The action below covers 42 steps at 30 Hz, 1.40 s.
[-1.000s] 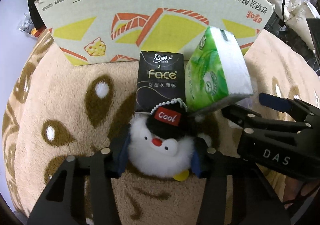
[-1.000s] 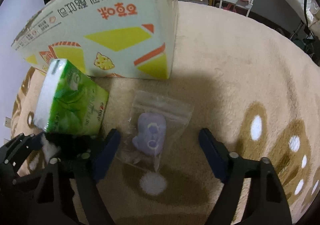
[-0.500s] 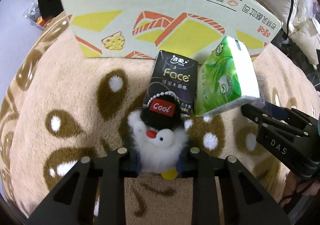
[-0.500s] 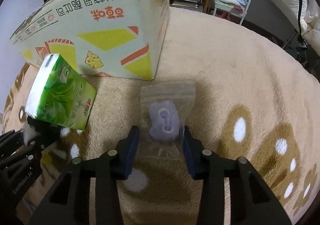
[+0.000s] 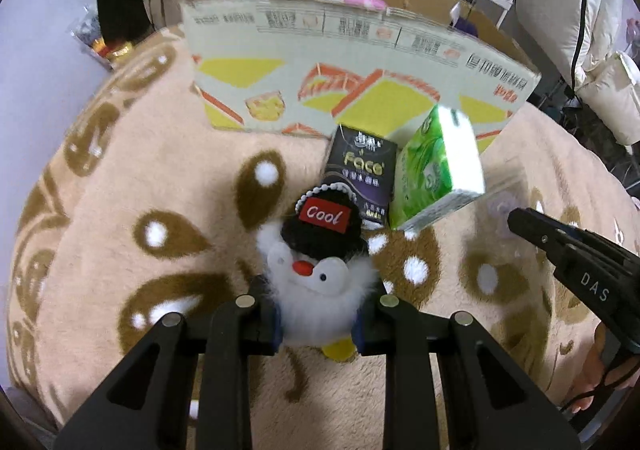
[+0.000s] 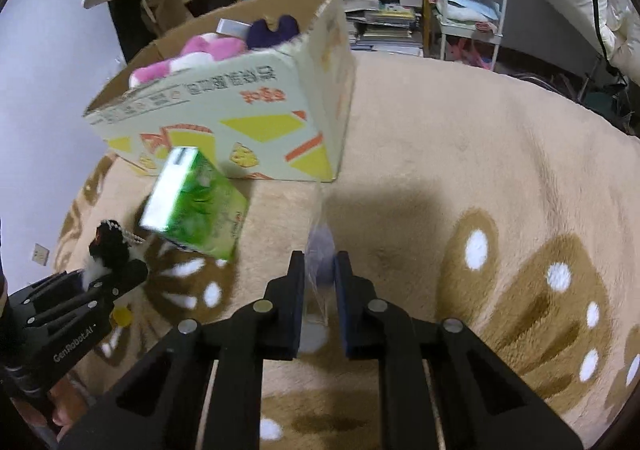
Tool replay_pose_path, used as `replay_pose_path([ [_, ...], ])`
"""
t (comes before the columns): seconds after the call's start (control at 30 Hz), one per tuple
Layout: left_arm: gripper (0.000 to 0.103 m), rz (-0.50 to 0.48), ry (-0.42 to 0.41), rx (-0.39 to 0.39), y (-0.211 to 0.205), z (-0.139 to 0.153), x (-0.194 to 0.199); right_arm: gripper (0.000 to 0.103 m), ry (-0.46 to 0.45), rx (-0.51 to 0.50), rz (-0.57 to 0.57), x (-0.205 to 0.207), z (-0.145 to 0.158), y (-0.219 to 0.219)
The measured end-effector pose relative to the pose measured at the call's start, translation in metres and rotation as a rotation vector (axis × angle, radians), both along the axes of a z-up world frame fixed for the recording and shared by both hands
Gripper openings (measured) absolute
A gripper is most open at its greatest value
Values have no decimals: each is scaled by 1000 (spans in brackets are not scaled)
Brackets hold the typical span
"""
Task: Organize soft objects
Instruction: 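Lift the penguin and the clear bag and carry both over the box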
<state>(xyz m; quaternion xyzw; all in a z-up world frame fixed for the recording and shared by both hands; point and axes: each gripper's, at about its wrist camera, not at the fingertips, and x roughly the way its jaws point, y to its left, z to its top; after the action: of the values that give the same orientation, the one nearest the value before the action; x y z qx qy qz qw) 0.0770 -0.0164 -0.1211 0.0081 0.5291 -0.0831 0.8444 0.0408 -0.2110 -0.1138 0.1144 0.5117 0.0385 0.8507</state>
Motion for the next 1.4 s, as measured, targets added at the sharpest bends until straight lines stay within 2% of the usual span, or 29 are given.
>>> replay_pose_path([
  [0.2,24,18,-76,-1,3,25,-10,13,-36,64,-3,-1,6,-9],
  [0.4,24,13,-173,-32,-4,51,-22,13,-121,58,-7,-11,32,-14],
  [0.8,24,2,-415,-9,-3,105,-38,13,-395,13,-6,-33,110,-15],
  [1.0,24,-16,-520,19,-8,129,-36,13,-470,-17,6,-20,131,-12],
  [1.13,24,-14,-589,37,-10,143,-28,13,-482,-40,26,-8,137,-10],
  [1.23,24,-20,-604,21,-8,152,-18,13,-492,-55,44,2,142,-9],
  [1.4,24,-33,-642,48,-10,165,6,13,-534,-69,69,24,157,-9],
])
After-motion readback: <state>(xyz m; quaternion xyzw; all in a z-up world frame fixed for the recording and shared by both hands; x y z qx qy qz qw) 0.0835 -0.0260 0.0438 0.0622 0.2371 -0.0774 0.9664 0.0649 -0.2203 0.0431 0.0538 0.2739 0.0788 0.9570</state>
